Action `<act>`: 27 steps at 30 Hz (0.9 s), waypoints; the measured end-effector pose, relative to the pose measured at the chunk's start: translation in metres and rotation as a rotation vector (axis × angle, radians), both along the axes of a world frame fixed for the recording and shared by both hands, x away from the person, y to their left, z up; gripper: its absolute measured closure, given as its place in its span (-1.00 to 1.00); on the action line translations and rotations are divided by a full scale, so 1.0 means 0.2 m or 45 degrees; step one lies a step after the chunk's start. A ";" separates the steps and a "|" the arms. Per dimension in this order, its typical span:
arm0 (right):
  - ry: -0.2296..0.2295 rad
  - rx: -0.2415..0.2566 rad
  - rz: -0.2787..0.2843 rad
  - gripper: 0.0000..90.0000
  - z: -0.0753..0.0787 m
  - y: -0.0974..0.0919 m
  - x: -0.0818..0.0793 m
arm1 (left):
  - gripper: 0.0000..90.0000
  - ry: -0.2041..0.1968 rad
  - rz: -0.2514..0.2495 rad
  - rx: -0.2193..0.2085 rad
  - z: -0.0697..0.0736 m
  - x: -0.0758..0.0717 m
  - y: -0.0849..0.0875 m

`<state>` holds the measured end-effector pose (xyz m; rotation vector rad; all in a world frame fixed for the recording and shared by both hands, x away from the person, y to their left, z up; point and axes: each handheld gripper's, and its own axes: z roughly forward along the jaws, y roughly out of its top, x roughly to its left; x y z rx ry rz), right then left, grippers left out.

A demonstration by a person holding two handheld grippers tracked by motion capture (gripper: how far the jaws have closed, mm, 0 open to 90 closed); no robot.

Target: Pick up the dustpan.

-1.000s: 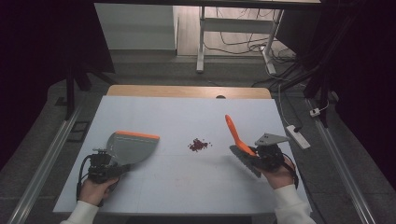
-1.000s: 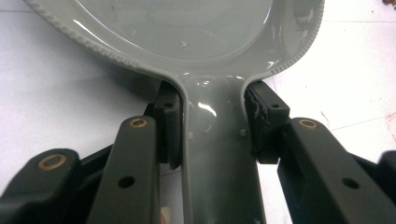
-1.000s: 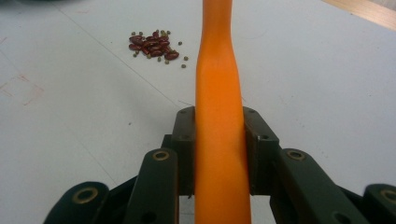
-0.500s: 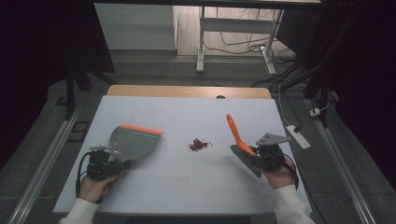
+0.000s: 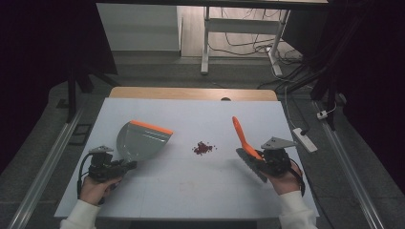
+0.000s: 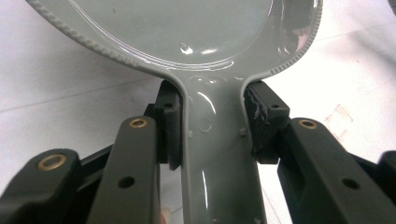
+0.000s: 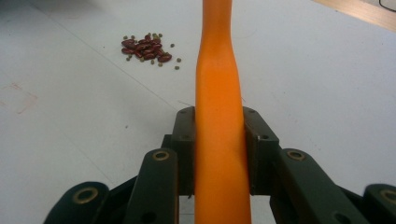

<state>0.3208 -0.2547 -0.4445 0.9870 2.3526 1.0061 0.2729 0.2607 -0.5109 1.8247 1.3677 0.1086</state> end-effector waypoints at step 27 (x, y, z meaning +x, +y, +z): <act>-0.028 0.006 0.035 0.56 0.02 0.02 -0.01 | 0.36 -0.124 -0.207 0.069 0.05 0.03 -0.12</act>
